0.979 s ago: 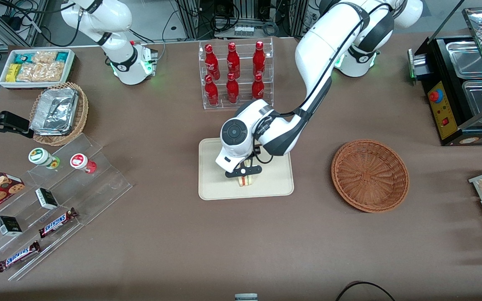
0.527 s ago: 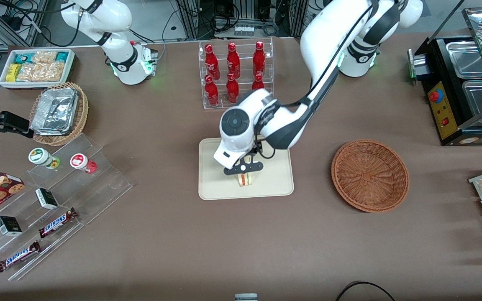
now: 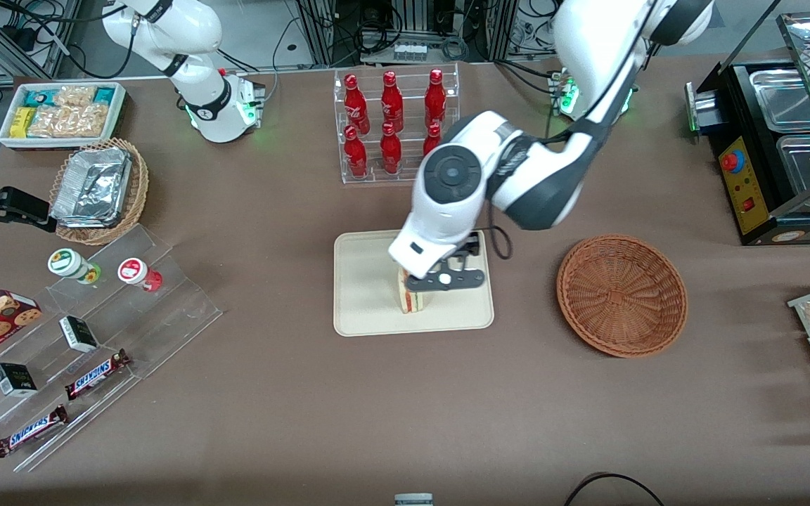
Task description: Place sandwich from basket to tray
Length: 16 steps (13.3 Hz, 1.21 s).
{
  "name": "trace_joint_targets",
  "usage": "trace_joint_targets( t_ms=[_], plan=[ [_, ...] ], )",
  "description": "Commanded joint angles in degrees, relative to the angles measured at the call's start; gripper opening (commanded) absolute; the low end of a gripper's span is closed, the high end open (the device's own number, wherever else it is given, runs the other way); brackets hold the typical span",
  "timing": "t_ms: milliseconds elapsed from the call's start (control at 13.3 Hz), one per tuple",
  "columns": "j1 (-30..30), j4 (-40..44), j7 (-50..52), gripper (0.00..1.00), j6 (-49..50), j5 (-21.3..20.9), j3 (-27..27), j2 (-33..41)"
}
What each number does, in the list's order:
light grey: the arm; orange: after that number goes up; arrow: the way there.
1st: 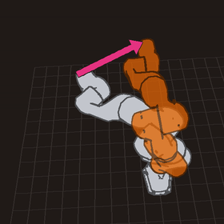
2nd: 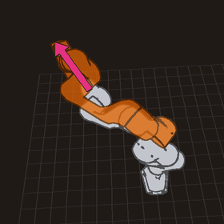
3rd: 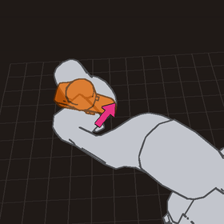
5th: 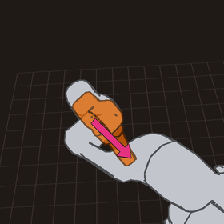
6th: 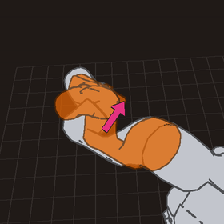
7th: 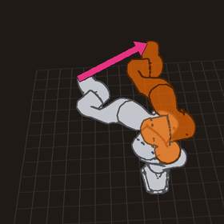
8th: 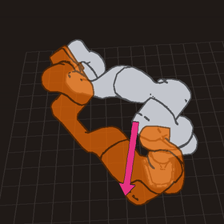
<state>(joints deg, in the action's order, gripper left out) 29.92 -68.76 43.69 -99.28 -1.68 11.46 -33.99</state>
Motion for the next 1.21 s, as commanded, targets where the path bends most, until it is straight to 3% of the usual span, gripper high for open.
trace_joint_targets(
  t_ms=[0,226,678,1130],
  plan=[
    [-4.49,-4.0,-3.77,1.0,2.33,0.63,0.14,5.23],
    [-10.3,-7.96,-15.71,1.0,4.97,1.06,0.05,10.25],
    [-22.07,-17.52,-29.34,1.0,8.49,1.15,0.05,20.26],
    [-28.49,-26.33,-35.42,1.0,11.2,1.15,0.05,29.85]
  ],
)
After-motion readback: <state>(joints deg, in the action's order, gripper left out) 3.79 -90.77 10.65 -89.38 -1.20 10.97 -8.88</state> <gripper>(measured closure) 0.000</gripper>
